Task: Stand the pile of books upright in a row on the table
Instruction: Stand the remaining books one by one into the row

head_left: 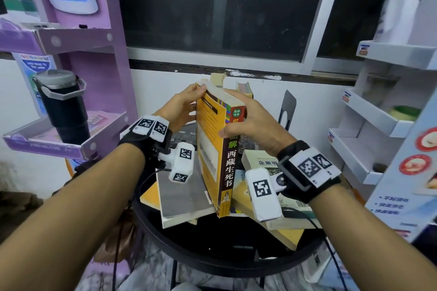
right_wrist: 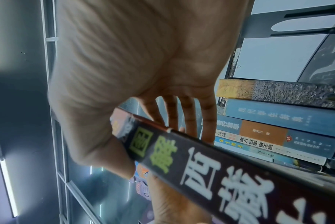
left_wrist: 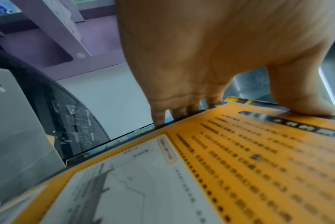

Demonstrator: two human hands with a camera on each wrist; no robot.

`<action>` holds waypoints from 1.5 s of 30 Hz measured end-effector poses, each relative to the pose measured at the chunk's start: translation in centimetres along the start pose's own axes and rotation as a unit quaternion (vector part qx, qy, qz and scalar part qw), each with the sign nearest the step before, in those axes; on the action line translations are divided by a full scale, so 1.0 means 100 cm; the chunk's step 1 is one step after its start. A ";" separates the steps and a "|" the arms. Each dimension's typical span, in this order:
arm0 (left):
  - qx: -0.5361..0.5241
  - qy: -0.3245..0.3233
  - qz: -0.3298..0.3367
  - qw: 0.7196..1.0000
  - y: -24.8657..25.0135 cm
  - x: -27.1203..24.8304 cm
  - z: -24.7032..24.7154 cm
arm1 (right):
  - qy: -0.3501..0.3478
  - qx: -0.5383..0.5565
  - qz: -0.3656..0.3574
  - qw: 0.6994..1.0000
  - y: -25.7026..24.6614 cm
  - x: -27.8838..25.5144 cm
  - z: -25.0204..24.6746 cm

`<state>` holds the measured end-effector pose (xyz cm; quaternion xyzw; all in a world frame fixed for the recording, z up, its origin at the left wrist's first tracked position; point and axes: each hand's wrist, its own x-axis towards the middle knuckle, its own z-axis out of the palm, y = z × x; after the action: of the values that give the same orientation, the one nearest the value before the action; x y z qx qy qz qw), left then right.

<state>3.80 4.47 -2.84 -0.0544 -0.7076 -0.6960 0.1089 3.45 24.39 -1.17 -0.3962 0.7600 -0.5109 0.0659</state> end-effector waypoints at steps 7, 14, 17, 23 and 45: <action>-0.020 0.017 0.054 0.998 -0.005 0.009 0.006 | 0.055 -0.066 -0.018 0.996 -0.005 0.000 -0.006; -0.039 0.065 0.070 0.995 -0.005 0.014 0.011 | 0.062 -0.085 0.000 0.994 -0.007 -0.003 -0.018; -0.038 0.072 0.073 0.994 -0.002 0.019 0.012 | 0.063 -0.089 0.008 0.994 -0.009 -0.004 -0.021; -0.037 0.094 0.082 0.991 0.002 0.028 0.014 | 0.090 -0.093 0.010 0.992 -0.012 -0.002 -0.025; 0.022 0.066 0.083 0.994 0.030 0.071 0.088 | 0.193 -0.127 0.007 0.973 -0.023 -0.019 -0.096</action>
<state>-3.10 12.74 1.62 -0.0645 -0.7074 -0.6707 0.2135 1.11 32.25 4.61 -0.2899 0.8201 -0.4763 -0.1288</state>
